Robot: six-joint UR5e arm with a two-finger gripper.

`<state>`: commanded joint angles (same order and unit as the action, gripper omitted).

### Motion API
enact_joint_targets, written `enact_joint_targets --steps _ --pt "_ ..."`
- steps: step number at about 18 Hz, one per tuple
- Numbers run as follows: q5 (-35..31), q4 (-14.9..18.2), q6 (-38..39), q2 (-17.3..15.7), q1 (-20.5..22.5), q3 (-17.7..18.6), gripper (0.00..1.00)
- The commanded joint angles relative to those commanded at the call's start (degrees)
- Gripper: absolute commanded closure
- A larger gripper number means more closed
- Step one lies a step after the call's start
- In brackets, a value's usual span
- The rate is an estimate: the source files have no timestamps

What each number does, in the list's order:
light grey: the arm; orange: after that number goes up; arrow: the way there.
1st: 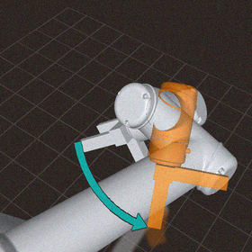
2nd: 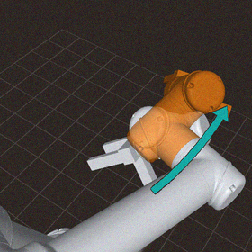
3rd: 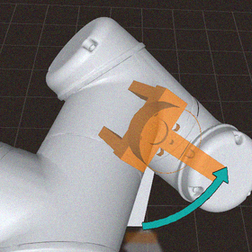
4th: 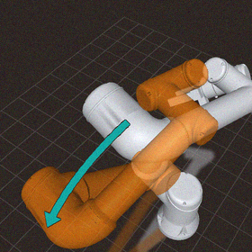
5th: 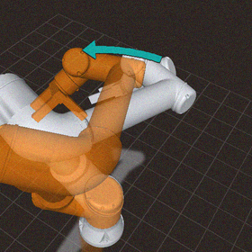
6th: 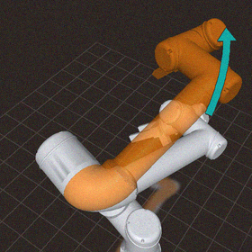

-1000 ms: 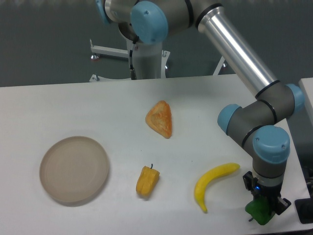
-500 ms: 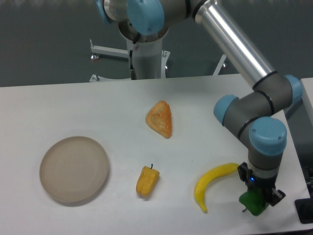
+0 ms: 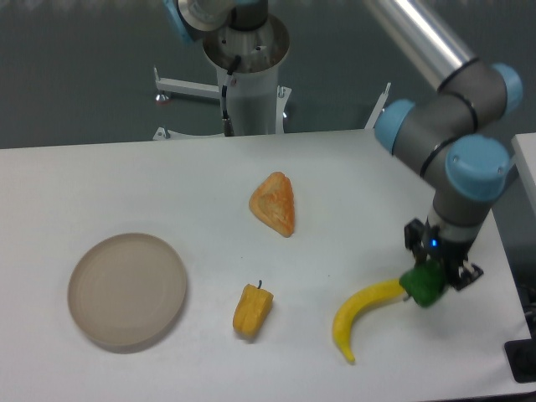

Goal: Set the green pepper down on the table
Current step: 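Carry the green pepper toward the open table area beside the orange snack, then lower the green pepper onto the table surface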

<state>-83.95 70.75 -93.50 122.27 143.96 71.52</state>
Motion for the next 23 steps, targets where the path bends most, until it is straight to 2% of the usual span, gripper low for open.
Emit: enact_joint_targets --steps 6,10,15,17,23 --pt "5.02 -0.18 -3.8 -5.45 2.64 11.34 0.64" --pt "7.58 -1.76 -4.41 -8.27 4.22 18.38 0.64" --pt "9.76 -2.02 -5.55 -8.8 5.01 22.42 0.64" --pt "12.05 -1.93 -7.22 -9.07 5.81 22.87 0.64" --pt "13.55 -1.93 -8.37 -9.07 6.07 23.49 0.64"
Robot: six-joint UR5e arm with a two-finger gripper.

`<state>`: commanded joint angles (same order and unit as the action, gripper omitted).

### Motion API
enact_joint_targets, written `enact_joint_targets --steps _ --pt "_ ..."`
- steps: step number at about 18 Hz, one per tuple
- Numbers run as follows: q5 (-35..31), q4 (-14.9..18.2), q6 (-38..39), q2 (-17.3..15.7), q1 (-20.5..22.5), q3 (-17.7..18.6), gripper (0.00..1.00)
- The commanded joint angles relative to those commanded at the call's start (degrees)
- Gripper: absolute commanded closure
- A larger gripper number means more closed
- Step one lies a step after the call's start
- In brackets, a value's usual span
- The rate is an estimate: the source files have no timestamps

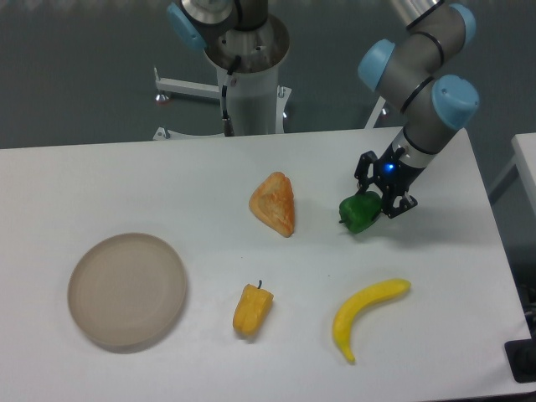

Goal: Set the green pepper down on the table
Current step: 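Lower the green pepper onto the table surface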

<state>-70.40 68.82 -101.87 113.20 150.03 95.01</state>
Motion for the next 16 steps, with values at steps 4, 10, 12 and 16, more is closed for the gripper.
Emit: enact_joint_targets --steps 4,10,12,16 --pt "0.26 0.0 0.0 0.17 0.18 0.0 0.63" --pt "0.26 0.0 0.0 0.35 0.26 0.26 0.63" --pt "0.26 0.09 0.0 0.44 0.26 0.26 0.63" --pt "0.18 0.09 0.0 0.53 0.18 0.26 0.63"
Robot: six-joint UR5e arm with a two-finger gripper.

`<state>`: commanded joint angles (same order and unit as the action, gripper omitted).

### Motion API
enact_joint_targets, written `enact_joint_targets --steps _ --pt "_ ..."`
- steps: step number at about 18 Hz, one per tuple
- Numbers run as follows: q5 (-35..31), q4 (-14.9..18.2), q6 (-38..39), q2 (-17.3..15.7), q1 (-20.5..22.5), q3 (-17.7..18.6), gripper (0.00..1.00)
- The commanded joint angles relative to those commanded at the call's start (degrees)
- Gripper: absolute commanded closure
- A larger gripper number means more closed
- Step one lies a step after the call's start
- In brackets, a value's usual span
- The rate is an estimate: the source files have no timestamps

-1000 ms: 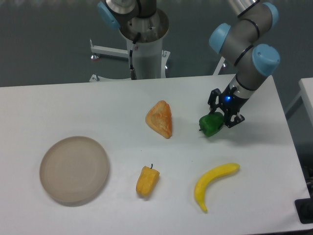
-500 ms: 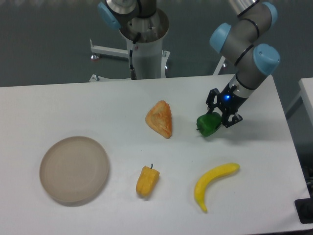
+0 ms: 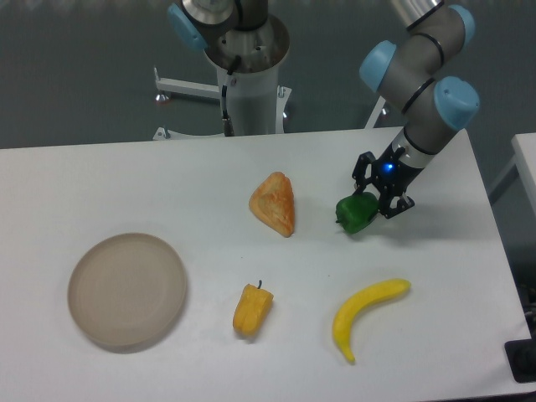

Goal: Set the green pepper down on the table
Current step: 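Lower the green pepper onto the table surface, then open the gripper to release the green pepper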

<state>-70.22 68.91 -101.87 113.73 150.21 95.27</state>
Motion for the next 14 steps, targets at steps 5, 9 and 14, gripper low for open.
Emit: enact_joint_targets --steps 5,9,14 --pt "-0.09 -0.09 0.09 0.0 0.0 0.0 0.52" --pt "-0.17 0.0 0.09 0.09 0.0 -0.44 0.27" --pt "-0.61 0.0 0.17 0.17 -0.09 -1.66 0.04"
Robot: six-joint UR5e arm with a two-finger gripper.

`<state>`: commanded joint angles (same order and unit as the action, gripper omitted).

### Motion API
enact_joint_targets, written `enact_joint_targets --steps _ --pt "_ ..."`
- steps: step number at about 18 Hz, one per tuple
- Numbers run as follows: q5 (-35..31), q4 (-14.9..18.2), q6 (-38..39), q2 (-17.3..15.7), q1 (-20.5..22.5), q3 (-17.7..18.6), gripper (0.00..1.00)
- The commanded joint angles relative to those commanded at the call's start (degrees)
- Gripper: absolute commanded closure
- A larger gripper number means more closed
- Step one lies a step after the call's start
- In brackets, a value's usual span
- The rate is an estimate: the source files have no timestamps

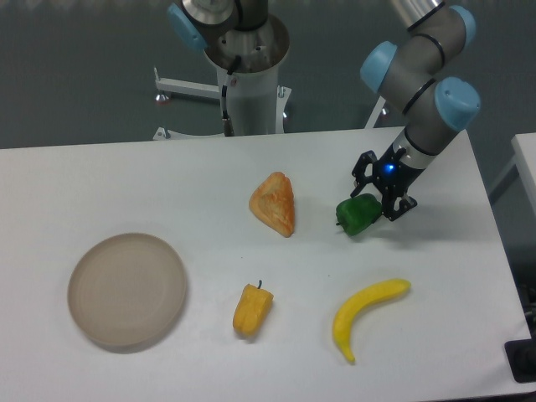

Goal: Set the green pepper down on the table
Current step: 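Open the gripper to release the green pepper, then raise the open gripper away from the green pepper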

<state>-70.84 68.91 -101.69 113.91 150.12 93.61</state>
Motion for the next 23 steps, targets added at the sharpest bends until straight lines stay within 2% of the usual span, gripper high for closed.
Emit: enact_joint_targets --steps 4,8,12,17,20,23 --pt "-0.88 0.09 1.06 0.18 -0.53 -3.51 0.01" --pt "-5.7 0.18 1.41 0.53 -2.89 -7.73 0.0" --pt "-10.45 0.35 3.59 2.54 -5.79 -14.32 0.0" --pt "-15.02 0.35 9.05 5.79 -9.4 -20.65 0.0" --pt "-16.52 0.35 9.4 7.64 -10.02 -23.29 0.0" --pt "-16.52 -1.31 10.11 8.7 -10.81 -24.09 0.0"
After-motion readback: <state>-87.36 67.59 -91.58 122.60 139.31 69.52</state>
